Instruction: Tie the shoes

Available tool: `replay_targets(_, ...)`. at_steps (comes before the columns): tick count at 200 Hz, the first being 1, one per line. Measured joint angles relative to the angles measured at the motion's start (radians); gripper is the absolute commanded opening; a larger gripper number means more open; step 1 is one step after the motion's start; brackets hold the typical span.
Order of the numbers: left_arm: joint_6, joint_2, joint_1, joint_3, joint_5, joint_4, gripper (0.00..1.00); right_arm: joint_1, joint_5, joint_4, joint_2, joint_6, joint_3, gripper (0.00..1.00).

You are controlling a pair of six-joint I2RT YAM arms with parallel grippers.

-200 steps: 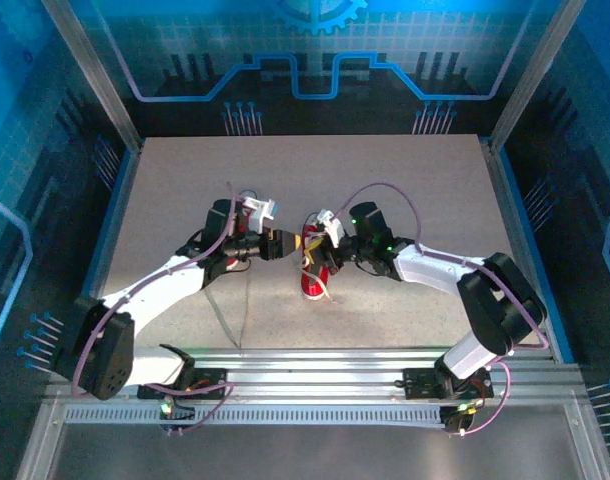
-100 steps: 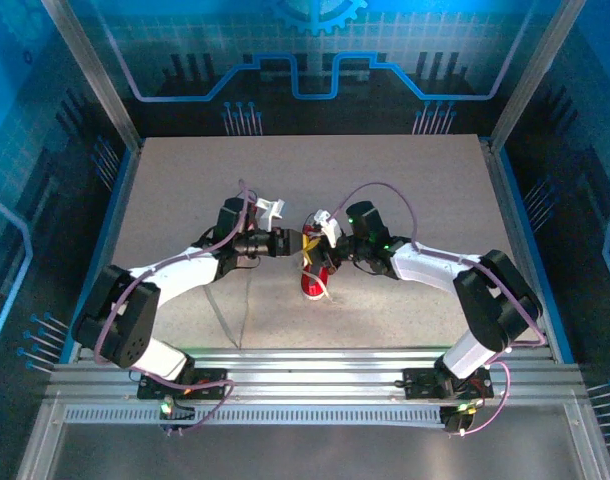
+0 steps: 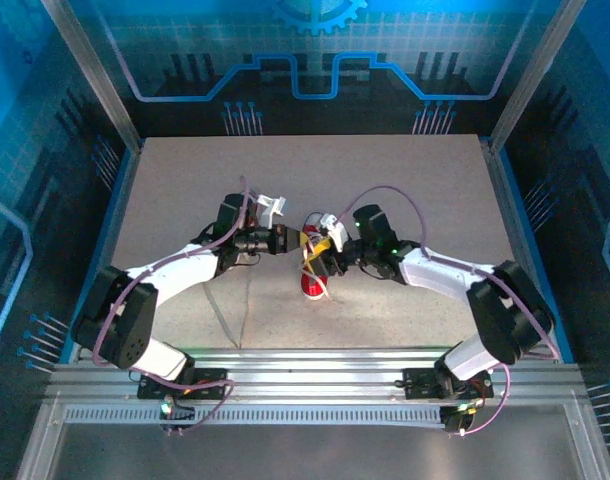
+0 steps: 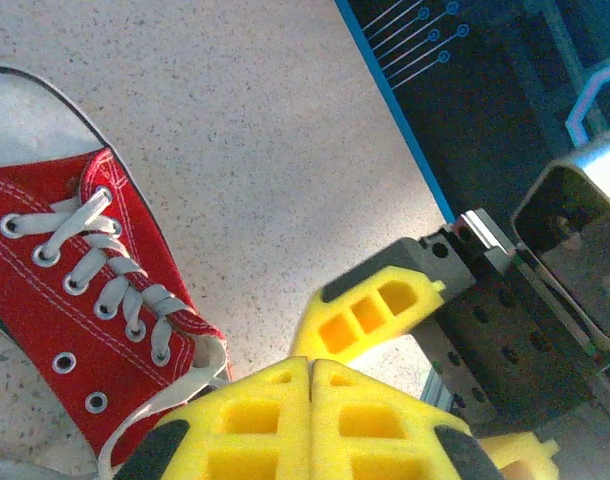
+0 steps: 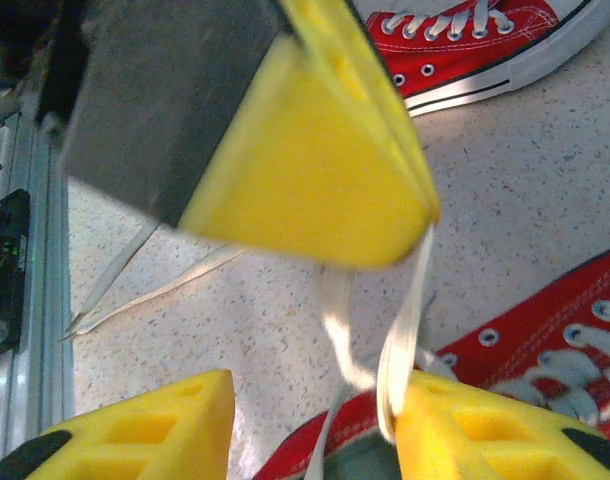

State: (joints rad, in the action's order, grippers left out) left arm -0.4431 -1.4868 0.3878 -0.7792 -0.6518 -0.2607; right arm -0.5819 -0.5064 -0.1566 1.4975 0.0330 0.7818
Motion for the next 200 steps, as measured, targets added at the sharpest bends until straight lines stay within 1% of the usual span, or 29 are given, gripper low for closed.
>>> replay_targets(30, 0.008, 0.003, 0.000, -0.008, 0.001, 0.027, 0.00, 0.007, 0.037, 0.047, -0.080, 0.005, -0.085, 0.43)
replay_targets(59, 0.022, 0.003, -0.002, -0.021, 0.001, 0.047, 0.00, 0.006, 0.092, 0.124, -0.083, 0.007, -0.117, 0.43)
replay_targets(119, 0.027, 0.003, -0.002, -0.038, 0.001, 0.056, 0.00, -0.035, 0.151, 0.209, 0.031, -0.015, -0.090, 0.45)
replay_targets(136, 0.027, 0.003, -0.003, -0.038, 0.001, 0.058, 0.00, -0.044, 0.158, 0.218, 0.058, -0.021, -0.072, 0.44)
replay_targets(140, 0.027, 0.003, -0.003, -0.038, 0.001, 0.058, 0.00, -0.046, 0.159, 0.218, 0.064, -0.024, -0.068, 0.42)
replay_targets(148, 0.027, 0.003, -0.003, -0.038, 0.001, 0.058, 0.00, -0.047, 0.159, 0.218, 0.071, -0.027, -0.062, 0.35)
replay_targets(166, 0.027, 0.003, -0.003, -0.039, 0.001, 0.065, 0.00, -0.049, 0.158, 0.218, 0.080, -0.034, -0.056, 0.12)
replay_targets(177, 0.027, 0.003, -0.003, -0.039, 0.002, 0.070, 0.00, -0.050, 0.159, 0.218, 0.080, -0.040, -0.056, 0.00)
replay_targets(200, 0.032, 0.003, -0.003, -0.039, 0.006, 0.077, 0.00, -0.052, 0.169, 0.216, 0.064, -0.031, -0.062, 0.00)
